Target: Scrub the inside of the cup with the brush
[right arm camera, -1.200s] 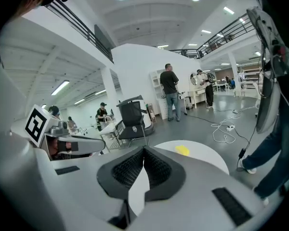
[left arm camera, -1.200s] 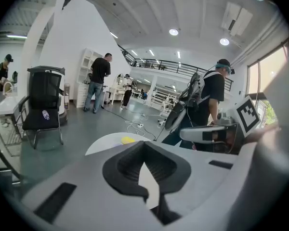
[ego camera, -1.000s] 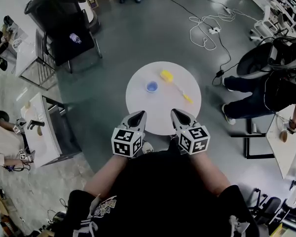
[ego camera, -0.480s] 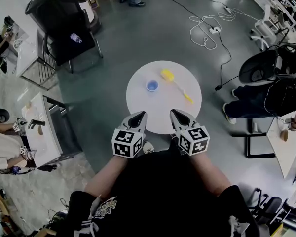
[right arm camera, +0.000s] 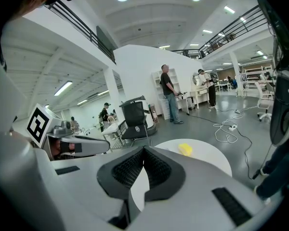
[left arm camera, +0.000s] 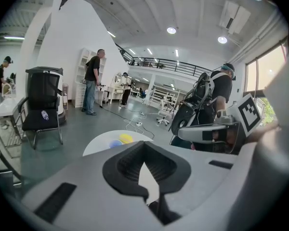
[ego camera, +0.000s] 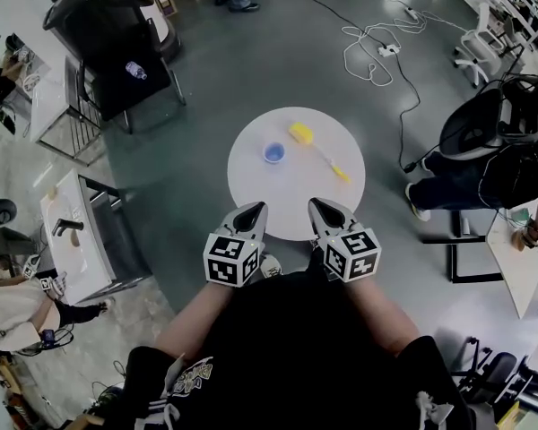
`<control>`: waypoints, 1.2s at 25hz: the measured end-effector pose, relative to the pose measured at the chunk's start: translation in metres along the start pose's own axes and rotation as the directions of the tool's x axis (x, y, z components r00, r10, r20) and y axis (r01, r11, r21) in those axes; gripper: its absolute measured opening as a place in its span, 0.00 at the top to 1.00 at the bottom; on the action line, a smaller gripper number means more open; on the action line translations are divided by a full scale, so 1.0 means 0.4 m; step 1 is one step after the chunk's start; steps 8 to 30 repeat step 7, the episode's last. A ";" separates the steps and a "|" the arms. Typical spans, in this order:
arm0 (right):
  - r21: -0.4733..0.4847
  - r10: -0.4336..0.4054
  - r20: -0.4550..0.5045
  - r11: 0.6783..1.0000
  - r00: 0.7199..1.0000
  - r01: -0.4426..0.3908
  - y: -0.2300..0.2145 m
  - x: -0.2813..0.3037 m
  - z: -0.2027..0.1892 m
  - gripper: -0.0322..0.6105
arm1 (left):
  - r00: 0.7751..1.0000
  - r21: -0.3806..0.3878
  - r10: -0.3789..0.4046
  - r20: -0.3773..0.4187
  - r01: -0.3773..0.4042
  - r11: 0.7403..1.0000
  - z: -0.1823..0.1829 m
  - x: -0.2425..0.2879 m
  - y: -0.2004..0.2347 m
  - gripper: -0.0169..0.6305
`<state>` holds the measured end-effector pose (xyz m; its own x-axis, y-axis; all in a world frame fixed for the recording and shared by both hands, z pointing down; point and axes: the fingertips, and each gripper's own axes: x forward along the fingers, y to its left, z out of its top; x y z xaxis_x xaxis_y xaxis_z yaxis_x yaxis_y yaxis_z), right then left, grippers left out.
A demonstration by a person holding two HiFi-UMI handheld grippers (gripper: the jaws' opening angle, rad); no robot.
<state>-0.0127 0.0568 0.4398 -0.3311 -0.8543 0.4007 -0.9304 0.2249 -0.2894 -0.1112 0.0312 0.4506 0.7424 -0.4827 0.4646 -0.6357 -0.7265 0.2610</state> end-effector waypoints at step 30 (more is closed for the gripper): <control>0.000 0.002 0.002 1.000 1.000 -0.002 -0.003 -0.023 -0.005 0.92 | 1.000 0.004 -0.005 -0.005 0.005 1.000 -0.006 0.001 -0.026 0.96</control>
